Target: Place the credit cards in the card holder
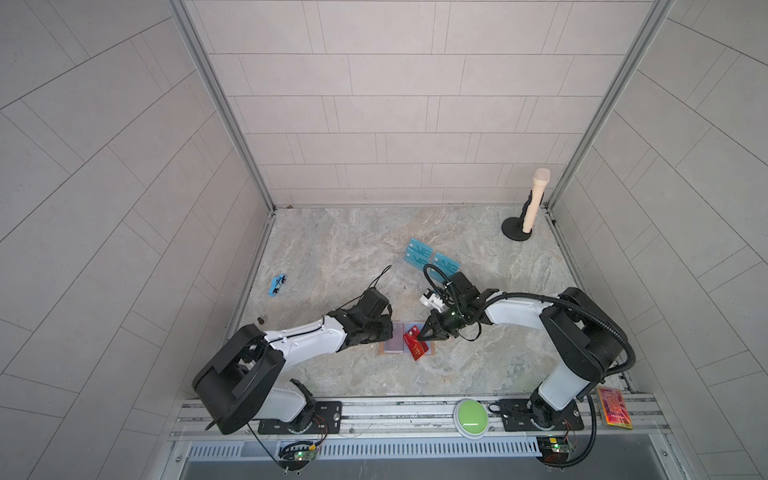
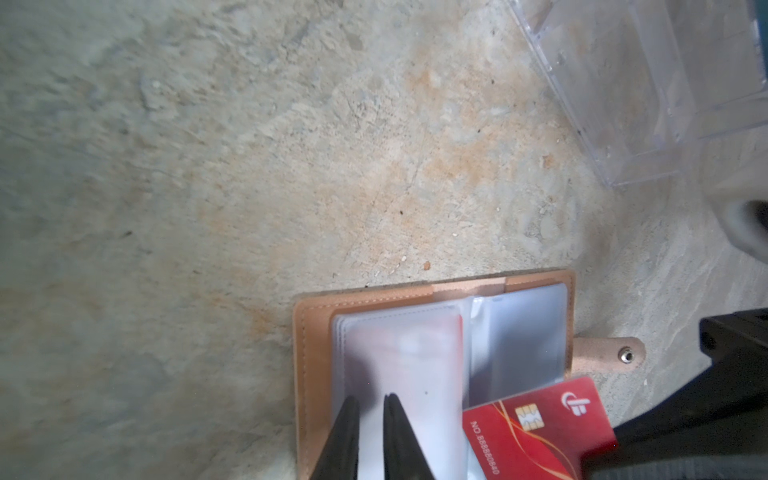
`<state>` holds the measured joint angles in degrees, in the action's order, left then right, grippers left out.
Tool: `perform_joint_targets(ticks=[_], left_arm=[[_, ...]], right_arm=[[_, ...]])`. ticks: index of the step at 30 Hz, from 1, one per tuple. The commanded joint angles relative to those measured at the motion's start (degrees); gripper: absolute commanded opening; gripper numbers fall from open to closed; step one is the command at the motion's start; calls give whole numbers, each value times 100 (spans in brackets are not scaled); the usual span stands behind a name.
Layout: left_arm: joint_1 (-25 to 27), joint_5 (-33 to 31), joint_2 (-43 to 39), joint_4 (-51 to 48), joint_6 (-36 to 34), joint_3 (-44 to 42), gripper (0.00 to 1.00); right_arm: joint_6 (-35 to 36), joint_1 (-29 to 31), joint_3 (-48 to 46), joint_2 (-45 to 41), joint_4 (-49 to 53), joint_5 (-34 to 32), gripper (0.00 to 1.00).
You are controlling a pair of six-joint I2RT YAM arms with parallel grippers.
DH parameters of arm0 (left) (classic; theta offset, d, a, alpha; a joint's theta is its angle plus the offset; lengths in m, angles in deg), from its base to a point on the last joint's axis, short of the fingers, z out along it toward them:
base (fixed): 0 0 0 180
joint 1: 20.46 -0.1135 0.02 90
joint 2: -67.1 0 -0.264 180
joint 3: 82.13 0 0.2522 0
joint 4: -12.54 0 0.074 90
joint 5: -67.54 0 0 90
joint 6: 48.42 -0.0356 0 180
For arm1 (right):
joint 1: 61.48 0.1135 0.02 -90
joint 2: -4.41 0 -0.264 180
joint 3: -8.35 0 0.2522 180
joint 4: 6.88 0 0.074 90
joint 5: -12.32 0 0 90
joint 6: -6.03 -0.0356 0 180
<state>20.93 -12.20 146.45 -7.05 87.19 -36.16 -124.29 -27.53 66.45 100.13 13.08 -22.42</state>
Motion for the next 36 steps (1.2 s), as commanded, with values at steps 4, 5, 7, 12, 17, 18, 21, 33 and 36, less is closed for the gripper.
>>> perform_joint_targets(ticks=[4, 5, 7, 12, 17, 18, 21, 33, 36], left_arm=[[27, -76, -16, -102, 19, -162, 16], [28, -77, -27, -103, 14, -163, 16], [27, -77, -42, -79, 32, -179, 17], [26, -81, -43, -28, 63, -207, 17], [27, -60, -51, 2, 63, -206, 17], [30, -63, -45, 6, 70, -206, 18], [27, -60, -51, 11, 71, -214, 18], [28, -77, -93, 12, 72, -220, 17], [27, -108, -123, -24, 62, -226, 17]], right_arm=[[32, -15, 80, 78, -80, 11, 0], [29, -20, 79, 94, -86, 11, 0], [-4, -27, 74, 129, -165, 11, 0], [-246, -21, 40, 238, -567, 2, 0], [-482, -21, 0, 303, -949, -75, 0], [-524, -27, -21, 321, -1018, -88, 0], [-645, -28, -123, 360, -1233, -173, 0], [-1180, -10, -612, 454, -1963, -508, 0], [-1485, -12, -777, 481, -2294, -590, 0]])
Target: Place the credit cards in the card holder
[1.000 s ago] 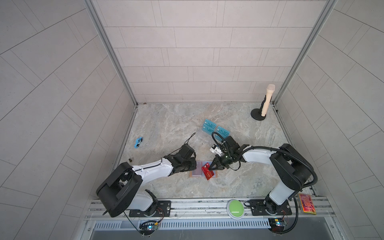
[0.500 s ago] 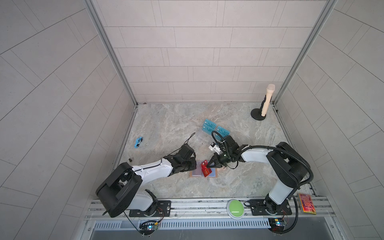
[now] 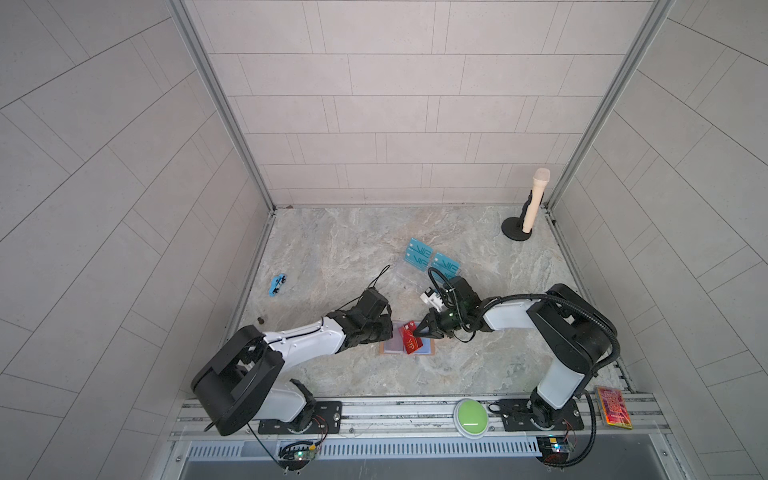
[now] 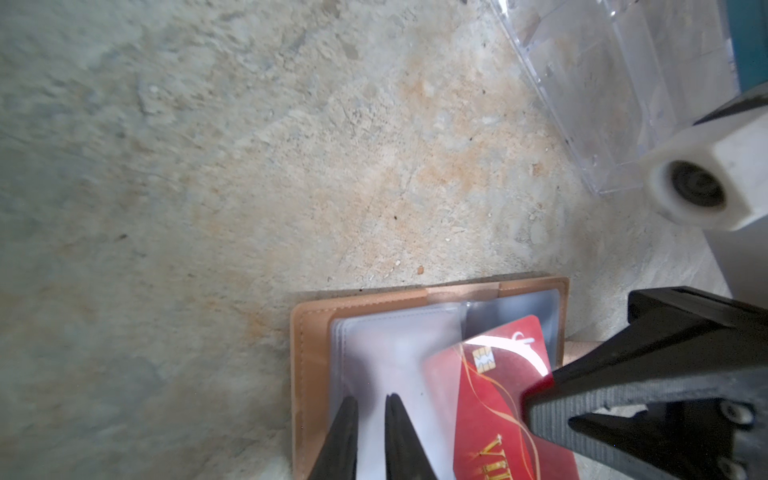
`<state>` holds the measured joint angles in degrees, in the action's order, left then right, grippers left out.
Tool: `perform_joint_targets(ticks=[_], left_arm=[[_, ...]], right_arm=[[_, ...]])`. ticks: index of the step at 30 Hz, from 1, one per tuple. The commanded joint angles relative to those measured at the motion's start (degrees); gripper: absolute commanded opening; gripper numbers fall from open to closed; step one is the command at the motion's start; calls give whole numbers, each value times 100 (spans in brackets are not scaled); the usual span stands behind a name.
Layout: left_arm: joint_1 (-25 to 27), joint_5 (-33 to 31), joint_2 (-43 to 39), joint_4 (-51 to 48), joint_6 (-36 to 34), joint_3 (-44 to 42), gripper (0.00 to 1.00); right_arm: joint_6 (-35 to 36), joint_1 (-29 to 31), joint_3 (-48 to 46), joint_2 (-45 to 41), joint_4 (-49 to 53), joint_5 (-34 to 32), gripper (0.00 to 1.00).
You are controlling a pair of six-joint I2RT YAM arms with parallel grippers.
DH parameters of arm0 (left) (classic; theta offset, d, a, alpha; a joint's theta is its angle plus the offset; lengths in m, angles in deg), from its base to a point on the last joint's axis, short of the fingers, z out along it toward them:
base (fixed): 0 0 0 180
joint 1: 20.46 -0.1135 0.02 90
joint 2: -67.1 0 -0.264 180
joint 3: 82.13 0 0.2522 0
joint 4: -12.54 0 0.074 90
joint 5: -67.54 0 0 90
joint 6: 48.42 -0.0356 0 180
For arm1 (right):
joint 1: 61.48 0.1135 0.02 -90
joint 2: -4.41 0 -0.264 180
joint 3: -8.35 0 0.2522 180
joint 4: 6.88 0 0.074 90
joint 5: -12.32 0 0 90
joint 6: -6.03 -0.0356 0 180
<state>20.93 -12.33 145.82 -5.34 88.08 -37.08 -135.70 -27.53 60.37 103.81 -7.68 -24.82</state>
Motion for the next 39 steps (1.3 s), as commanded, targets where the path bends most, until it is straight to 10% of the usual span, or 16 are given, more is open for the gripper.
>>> perform_joint_targets(ticks=[1, 39], left_arm=[[27, -99, -76, -203, -27, -146, 17], [39, -96, -129, -252, -62, -132, 17]], right_arm=[[-467, -10, -224, 111, -346, -387, 0], [-2108, 239, -1047, 282, -2757, -955, 0]])
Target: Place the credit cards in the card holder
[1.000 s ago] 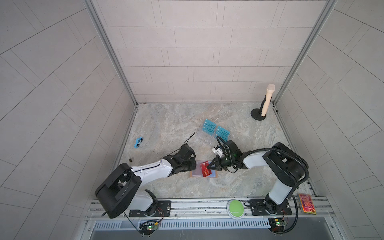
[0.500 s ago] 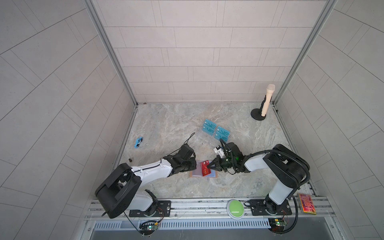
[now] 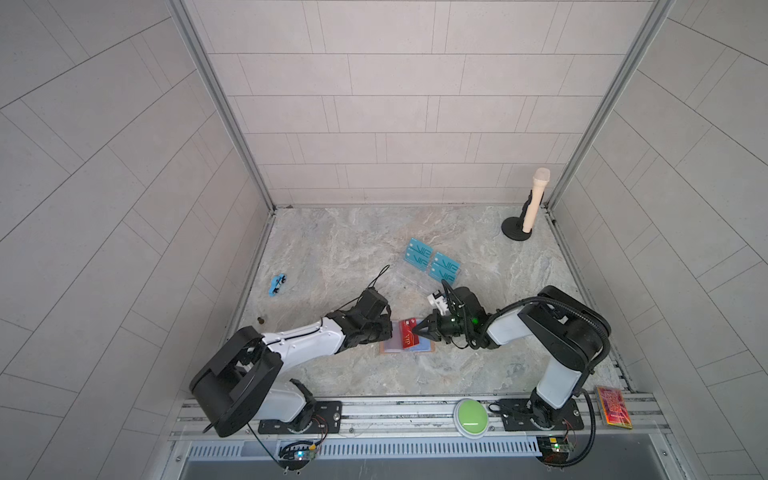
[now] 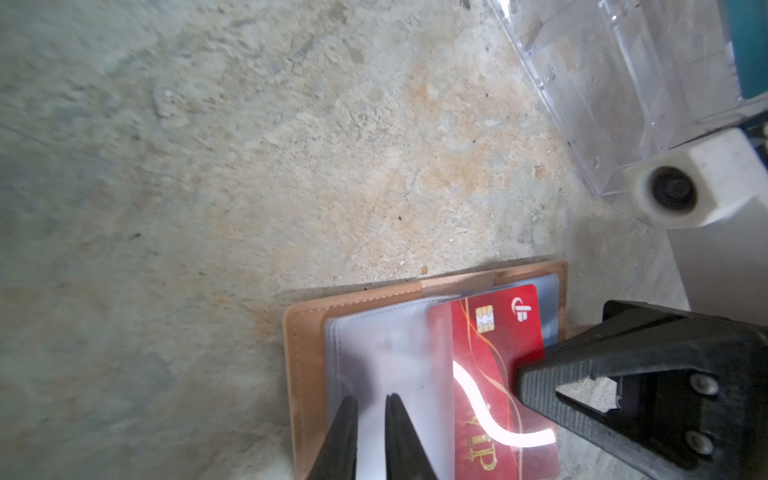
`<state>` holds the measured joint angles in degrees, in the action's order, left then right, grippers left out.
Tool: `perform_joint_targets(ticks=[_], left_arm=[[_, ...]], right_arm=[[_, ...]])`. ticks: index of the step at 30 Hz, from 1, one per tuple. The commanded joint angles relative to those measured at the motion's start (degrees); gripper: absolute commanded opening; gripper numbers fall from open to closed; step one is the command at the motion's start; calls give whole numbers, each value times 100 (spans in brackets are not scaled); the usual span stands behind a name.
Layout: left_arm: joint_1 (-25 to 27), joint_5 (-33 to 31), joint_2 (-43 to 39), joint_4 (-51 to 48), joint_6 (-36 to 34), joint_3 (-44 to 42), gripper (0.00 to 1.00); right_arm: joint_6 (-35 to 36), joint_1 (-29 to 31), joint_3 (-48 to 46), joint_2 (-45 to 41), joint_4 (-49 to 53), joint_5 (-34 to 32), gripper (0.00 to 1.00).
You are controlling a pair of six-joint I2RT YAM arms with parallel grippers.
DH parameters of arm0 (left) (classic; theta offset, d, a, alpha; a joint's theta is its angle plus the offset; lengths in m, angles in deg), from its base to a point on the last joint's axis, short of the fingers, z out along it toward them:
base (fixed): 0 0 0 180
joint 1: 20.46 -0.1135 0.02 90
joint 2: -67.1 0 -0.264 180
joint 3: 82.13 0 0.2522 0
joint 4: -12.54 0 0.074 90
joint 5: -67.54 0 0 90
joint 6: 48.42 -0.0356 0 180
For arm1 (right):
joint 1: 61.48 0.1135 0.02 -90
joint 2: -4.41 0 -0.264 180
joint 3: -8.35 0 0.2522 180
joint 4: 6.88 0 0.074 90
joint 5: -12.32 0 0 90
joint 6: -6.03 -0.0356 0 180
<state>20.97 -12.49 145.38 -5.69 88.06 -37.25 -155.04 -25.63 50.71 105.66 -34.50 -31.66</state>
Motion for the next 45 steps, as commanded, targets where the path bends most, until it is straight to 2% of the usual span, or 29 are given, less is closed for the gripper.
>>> perform_joint_targets(ticks=[1, 15, 17, 20, 22, 27, 31, 45], left_arm=[[32, -84, -89, -221, -60, -118, 17], [36, -58, -172, -290, -71, -62, 19], [41, -9, -219, -290, -43, -55, 21], [41, 12, -317, -451, -16, 35, 28], [40, -46, -419, -644, -16, 116, 38], [9, -276, -544, -1135, -46, 242, 50], [-73, -253, -437, -1154, -95, 144, 53], [-114, 280, -378, -160, 7, -371, 52]], right_arm=[[-171, 70, -82, 111, -95, -298, 0], [98, 342, -128, 152, -170, -538, 0], [229, 386, -110, 108, 6, -630, 3], [514, 435, -19, -24, 536, -756, 9], [782, 481, 76, -173, 1046, -860, 14], [1700, 713, 619, -625, 2887, -1296, 29], [1995, 818, 978, -710, 3547, -1447, 35], [2321, 1172, 1864, -270, 4418, -1525, 36]])
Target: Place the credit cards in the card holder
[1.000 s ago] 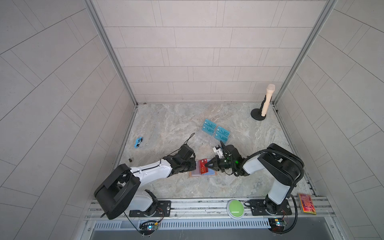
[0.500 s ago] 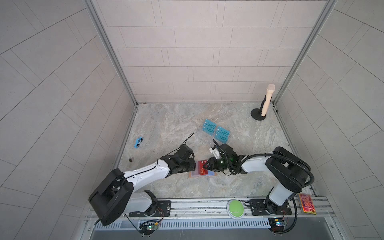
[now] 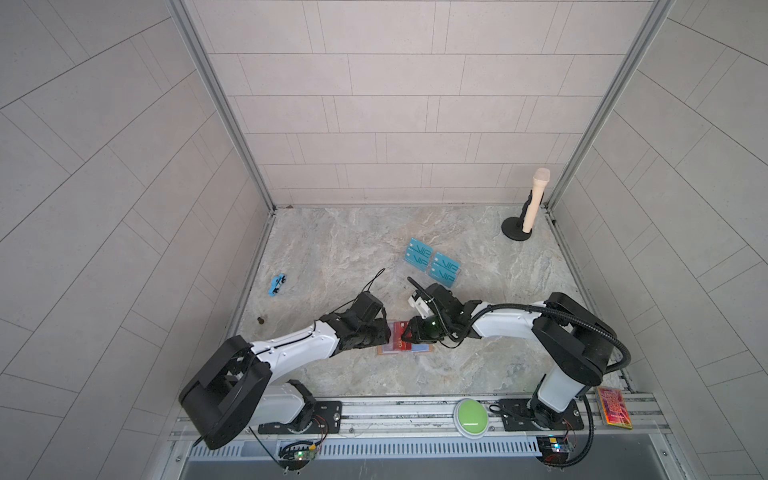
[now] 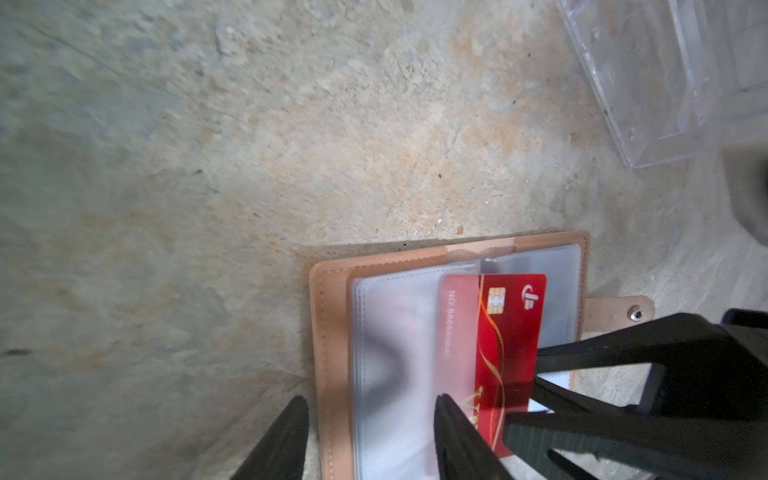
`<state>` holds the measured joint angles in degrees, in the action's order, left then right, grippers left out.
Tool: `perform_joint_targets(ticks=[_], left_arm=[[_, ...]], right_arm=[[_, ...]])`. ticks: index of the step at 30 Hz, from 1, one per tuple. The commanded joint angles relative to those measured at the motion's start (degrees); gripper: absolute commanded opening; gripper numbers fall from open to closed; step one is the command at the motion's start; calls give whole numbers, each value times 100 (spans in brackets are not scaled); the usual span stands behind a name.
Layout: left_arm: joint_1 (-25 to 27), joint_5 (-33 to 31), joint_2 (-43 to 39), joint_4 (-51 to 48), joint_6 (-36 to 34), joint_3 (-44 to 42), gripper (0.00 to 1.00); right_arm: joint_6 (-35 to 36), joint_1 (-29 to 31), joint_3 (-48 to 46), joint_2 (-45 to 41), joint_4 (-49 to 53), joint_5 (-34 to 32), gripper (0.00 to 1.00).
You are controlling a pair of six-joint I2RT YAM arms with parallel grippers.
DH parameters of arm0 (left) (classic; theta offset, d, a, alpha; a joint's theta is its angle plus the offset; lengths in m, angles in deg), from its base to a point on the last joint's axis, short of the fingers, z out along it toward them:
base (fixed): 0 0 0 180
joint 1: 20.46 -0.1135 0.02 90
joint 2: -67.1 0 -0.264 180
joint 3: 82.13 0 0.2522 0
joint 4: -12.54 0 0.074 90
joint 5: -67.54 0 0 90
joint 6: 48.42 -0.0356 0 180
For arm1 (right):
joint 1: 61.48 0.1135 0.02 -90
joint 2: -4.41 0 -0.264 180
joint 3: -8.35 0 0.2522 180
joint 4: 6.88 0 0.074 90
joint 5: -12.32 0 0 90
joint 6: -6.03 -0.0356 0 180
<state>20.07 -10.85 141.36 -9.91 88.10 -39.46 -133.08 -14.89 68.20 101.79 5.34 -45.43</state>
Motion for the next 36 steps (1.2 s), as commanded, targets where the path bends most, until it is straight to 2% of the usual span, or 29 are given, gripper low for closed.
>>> perform_joint_targets(ticks=[1, 15, 25, 29, 33, 36], left_arm=[[-22, 143, 33, 340, 38, -194, 51], [-18, 261, 36, 694, 50, -313, 50], [-19, 358, 18, 834, 94, -293, 51], [-19, 329, 5, 713, 94, -228, 51], [-19, 181, -67, 530, 86, -189, 51], [-20, 126, -78, 449, 92, -158, 51]], right_arm=[[146, 134, 183, 137, 503, -181, 36], [751, 386, 1118, 507, 1559, -717, 36], [923, 448, 1496, 803, 1538, -545, 36], [1062, 467, 1448, 660, 1624, -603, 36], [1271, 455, 1469, 276, 2337, -1323, 39], [1348, 346, 1388, 58, 2518, -1348, 44]])
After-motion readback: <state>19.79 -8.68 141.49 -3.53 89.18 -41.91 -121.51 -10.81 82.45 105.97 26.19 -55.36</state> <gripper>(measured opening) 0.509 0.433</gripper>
